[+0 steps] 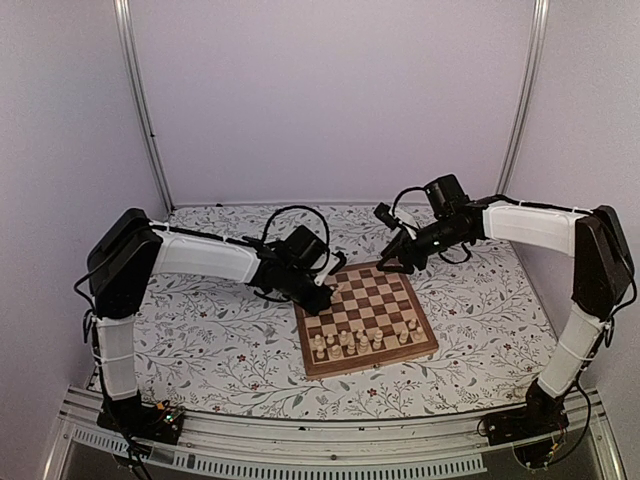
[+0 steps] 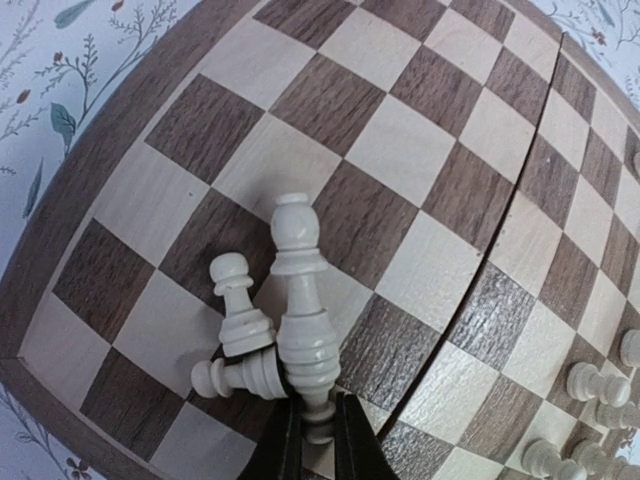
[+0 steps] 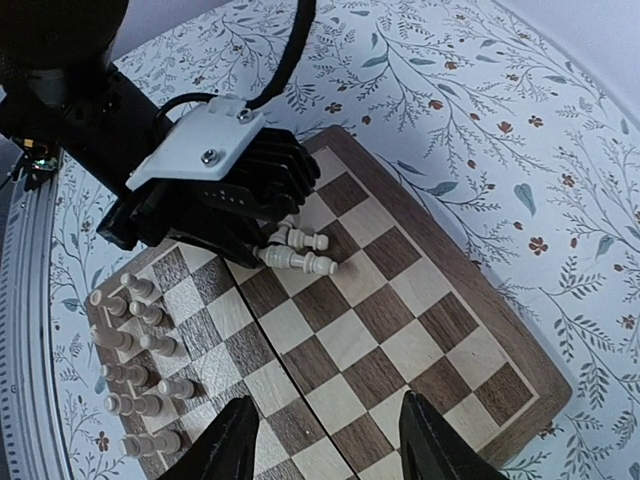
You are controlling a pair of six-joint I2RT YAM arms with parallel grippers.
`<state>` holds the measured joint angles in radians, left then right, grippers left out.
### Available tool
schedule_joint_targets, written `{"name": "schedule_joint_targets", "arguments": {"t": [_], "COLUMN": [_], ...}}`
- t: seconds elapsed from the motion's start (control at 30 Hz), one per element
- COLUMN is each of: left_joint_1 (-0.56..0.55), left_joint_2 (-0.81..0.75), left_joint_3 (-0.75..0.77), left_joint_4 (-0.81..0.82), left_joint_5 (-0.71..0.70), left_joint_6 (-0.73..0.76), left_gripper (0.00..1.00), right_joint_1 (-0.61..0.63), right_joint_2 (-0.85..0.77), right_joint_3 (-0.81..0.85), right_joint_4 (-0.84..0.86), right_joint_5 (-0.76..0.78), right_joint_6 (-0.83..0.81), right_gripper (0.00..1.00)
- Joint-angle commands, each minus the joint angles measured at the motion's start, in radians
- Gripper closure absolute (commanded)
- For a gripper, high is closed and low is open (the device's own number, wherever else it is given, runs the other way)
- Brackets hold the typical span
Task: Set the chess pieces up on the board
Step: Pick up the chess piece from the chessboard.
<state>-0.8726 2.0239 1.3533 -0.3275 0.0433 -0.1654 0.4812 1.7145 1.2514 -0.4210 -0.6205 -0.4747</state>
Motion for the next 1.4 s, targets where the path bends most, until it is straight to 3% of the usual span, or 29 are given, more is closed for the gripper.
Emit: {"name": "schedule_joint_targets", "arguments": {"t": [0.0, 0.3, 0.6, 1.0, 1.2, 1.37], "left_joint_1": [-0.006, 0.0, 0.0, 0.001, 0.001, 0.003], "left_joint_2": [-0.026, -0.05, -0.062, -0.07, -0.062, -0.057], "left_joint_3": [-0.055, -0.153, -0.195, -0.213, -0.201, -0.194], "left_joint_4": [0.113, 0.277, 0.375, 0.41, 0.41, 0.412], "left_joint_5": [0.034, 0.058, 0.092, 0.105, 0.107, 0.101], "left_joint_6": [0.017, 0.017, 0.009, 0.012, 0.015, 0.011], "left_gripper": [1.0, 1.0, 1.0, 1.0, 1.0, 1.0], "right_joint_1": [-0.003, -0.004, -0.005, 0.0, 0.013, 0.017], "right_joint_2": [0.12, 0.341, 0.502, 0.585, 0.601, 0.602], "right_joint_3": [0.095, 0.257, 0.386, 0.434, 0.442, 0.442], "right_joint_4": [-0.073, -0.147, -0.18, -0.193, -0.2, -0.203], "right_joint_5": [-0.167, -0.347, -0.394, -0.435, -0.494, -0.503], "right_joint_6": [0.073, 0.163, 0.233, 0.263, 0.258, 0.251], "right_gripper": [0.49, 0.49, 0.49, 0.5, 0.58, 0.72]}}
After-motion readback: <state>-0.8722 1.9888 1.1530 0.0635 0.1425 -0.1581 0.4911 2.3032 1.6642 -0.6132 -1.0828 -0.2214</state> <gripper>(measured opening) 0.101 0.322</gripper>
